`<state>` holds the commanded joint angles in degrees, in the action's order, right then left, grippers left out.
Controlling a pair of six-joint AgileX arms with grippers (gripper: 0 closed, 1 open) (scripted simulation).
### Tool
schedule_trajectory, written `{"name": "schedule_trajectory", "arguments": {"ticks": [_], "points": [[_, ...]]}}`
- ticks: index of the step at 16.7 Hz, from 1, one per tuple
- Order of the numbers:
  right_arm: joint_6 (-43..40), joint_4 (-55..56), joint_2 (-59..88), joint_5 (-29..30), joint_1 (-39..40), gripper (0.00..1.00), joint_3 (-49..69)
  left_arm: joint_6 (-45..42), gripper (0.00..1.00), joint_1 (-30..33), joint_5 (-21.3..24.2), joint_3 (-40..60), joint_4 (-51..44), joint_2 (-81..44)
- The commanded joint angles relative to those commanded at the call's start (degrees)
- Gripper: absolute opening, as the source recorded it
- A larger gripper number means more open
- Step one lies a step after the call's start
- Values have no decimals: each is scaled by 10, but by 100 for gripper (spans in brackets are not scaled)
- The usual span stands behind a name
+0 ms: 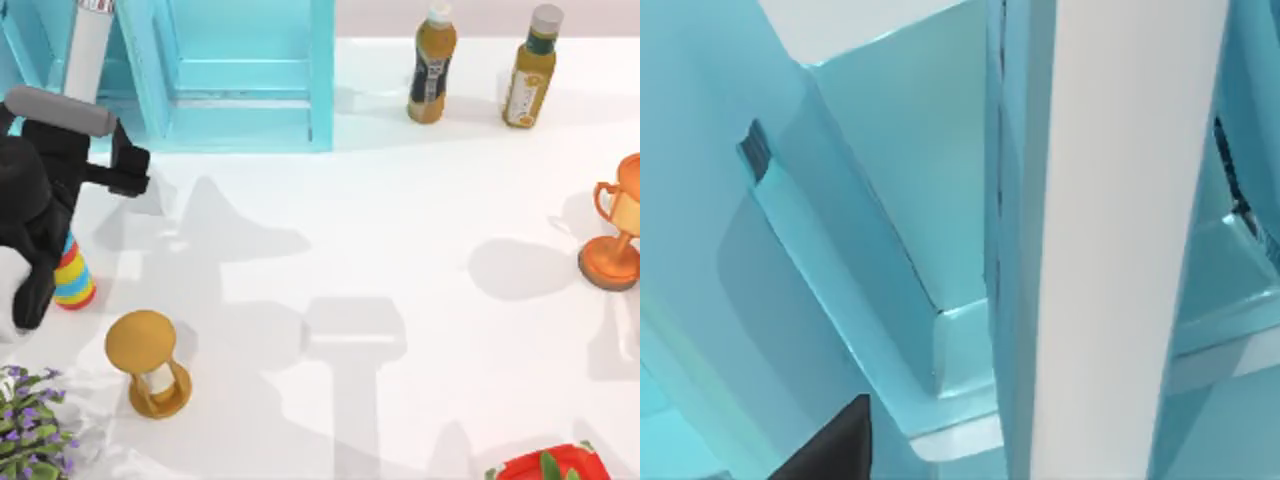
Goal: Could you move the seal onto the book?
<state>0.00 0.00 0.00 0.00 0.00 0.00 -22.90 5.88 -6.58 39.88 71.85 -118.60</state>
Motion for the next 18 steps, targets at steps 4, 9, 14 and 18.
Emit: {"name": "schedule_trajectory", "arguments": {"ticks": [4,9,14,18], "points": [[0,0,0,0,0,100,0,-1,100,0,2,33,-31,3],[0,0,0,0,0,100,0,-1,100,-5,9,147,-99,-43],[0,0,0,0,0,100,0,-1,100,-12,16,251,-121,-124],[0,0,0,0,0,100,0,-1,100,-13,17,266,-118,-145]]}}
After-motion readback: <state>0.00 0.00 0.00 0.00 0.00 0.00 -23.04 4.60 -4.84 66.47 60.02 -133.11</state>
